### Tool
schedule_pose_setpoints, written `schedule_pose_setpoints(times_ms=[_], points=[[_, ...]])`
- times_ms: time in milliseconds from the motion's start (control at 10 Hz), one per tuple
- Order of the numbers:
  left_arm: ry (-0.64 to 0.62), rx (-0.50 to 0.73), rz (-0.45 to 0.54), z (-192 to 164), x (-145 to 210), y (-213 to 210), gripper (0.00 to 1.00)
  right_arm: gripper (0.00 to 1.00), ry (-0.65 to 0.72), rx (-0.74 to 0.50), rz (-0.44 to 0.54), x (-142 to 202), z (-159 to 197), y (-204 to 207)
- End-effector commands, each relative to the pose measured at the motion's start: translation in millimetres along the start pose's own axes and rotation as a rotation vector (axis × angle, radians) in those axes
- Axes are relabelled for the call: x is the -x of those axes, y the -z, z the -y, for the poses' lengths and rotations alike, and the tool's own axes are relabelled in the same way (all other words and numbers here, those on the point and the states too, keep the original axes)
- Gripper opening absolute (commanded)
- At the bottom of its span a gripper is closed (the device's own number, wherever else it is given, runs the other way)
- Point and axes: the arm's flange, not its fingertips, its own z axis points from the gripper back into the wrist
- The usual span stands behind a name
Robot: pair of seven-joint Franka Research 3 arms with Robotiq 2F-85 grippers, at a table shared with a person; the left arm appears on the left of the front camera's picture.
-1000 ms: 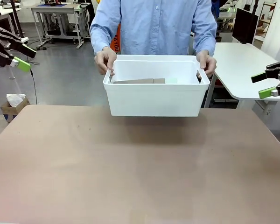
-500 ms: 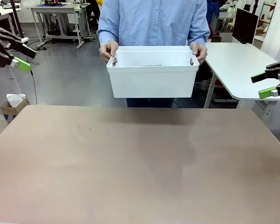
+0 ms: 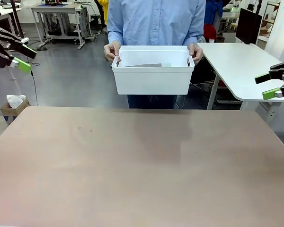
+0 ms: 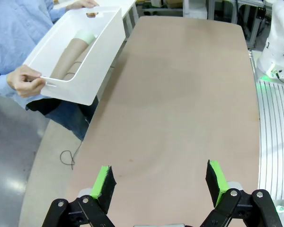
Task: Stack the cups and store them in the basket.
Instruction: Place the stack of Reusable plastic cups into the Pantry Basket.
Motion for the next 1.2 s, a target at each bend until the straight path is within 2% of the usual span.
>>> schedule_pose_setpoints(times_ms=[0, 1100], points=[[-0.005, -0.003, -0.004, -0.5, -3.5, -1.7, 1.0, 1.0, 0.012, 0.015, 0.013, -3.1, 0.9, 0.2], [-0.005, -0.003, -0.004, -0.5, -3.5, -1.7, 1.0, 1.0, 0.012, 0.015, 0.013, -3.1, 0.9, 0.2]])
